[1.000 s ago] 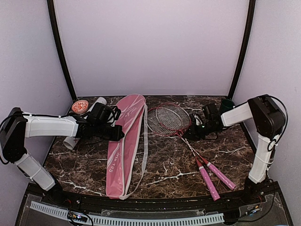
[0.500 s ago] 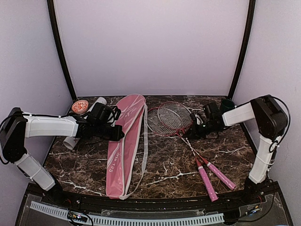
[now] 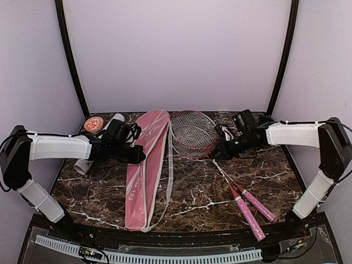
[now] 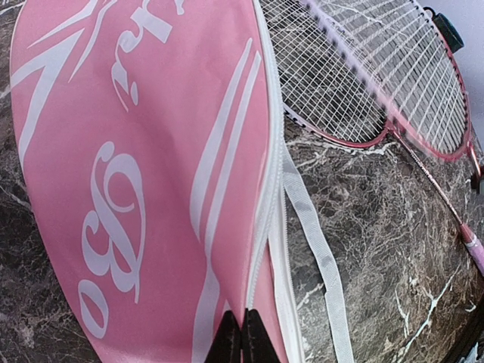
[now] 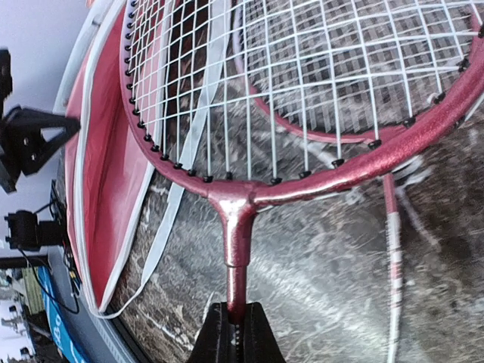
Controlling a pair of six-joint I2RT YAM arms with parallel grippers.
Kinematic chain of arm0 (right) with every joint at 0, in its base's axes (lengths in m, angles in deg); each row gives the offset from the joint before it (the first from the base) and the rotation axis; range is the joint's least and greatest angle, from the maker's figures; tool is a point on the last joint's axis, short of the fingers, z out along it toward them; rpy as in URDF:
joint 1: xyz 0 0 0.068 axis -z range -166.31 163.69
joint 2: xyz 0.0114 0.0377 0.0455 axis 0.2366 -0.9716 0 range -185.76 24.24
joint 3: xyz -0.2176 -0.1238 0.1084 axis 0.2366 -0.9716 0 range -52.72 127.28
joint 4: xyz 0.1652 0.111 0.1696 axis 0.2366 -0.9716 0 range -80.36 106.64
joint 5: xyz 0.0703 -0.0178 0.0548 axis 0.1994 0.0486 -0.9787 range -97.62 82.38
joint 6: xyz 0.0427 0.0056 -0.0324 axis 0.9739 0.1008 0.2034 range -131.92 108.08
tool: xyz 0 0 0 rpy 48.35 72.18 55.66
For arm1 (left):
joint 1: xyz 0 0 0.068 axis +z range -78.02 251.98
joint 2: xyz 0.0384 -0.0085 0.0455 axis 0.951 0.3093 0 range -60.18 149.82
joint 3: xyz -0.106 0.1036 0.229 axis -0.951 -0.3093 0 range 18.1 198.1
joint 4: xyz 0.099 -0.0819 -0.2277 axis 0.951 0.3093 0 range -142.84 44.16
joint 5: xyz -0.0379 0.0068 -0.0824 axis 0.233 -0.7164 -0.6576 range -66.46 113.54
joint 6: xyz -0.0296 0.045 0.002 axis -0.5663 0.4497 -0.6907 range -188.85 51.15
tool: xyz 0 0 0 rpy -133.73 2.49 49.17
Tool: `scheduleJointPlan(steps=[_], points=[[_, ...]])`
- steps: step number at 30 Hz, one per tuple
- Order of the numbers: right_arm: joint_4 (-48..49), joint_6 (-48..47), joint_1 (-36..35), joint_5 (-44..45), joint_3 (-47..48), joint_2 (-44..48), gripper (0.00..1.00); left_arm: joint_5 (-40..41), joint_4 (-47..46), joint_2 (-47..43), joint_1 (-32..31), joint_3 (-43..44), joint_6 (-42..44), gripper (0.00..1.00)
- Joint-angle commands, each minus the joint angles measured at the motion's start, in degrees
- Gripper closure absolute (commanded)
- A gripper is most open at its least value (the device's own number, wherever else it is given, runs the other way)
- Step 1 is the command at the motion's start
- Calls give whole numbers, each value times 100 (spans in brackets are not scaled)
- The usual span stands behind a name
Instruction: Pack up the badminton gear
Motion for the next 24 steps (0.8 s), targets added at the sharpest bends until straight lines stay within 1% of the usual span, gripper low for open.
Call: scheduleJointPlan(steps=[1, 7, 10, 14, 19, 24], points=[[-413, -58, -539, 280, -139, 291, 100, 86, -144, 34, 32, 193, -71, 100], [-579, -3, -1054, 508, -281, 478, 100, 44, -197, 76, 32, 239, -97, 100], [-604, -32, -1246, 578, -311, 362, 100, -37, -250, 84, 32, 237, -95, 100], [-585, -40, -1427, 682, -107, 153, 100, -160, -280, 100, 32, 208, -146, 100], [-245, 212, -1640, 483, 394, -486, 100, -385, -466, 30, 33, 77, -317, 100], [-53, 421, -1845, 538, 1312, -1159, 100, -537, -500, 17, 33, 16, -440, 100]])
